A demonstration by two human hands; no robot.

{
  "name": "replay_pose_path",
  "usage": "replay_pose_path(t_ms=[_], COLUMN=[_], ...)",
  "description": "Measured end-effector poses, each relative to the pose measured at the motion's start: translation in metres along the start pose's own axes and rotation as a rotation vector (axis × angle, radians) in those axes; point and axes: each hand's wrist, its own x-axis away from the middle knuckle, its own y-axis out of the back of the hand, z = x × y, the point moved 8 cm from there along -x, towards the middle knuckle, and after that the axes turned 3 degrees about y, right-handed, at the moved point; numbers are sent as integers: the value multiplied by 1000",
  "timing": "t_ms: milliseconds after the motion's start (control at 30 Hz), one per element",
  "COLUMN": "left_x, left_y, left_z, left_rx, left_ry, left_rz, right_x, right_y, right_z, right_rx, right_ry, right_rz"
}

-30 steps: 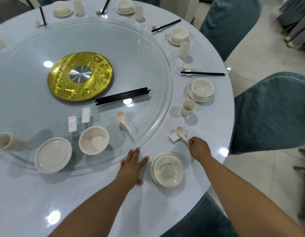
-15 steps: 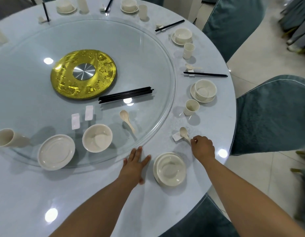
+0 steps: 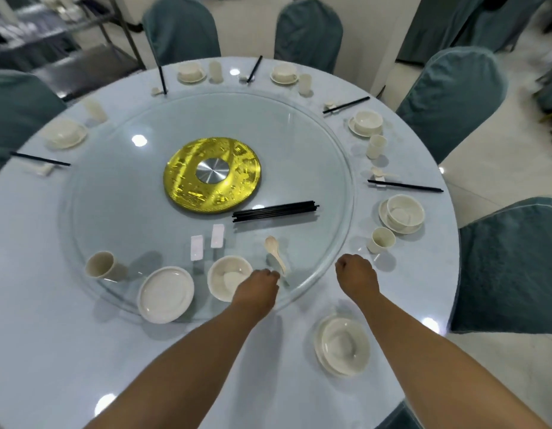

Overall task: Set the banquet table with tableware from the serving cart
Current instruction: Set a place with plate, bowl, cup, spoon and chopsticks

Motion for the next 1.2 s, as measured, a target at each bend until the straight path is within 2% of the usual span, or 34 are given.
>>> replay_pose_path(t_ms=[233, 500, 867, 1200], left_x=[-52, -99, -122, -119], left_y=[74, 86, 72, 69], left_z=[90, 158, 170, 163], left_rx=[113, 253, 363, 392], left_ry=[149, 219, 181, 137], left_rz=[-115, -140, -191, -234], right_x=[-61, -125, -146, -148], right_y=[-1, -55, -81, -76], right_z=[105, 170, 170, 173], right_rx=[-24, 49, 372, 456], right_ry=[164, 239, 407, 431], right_rz=[42, 172, 42, 79])
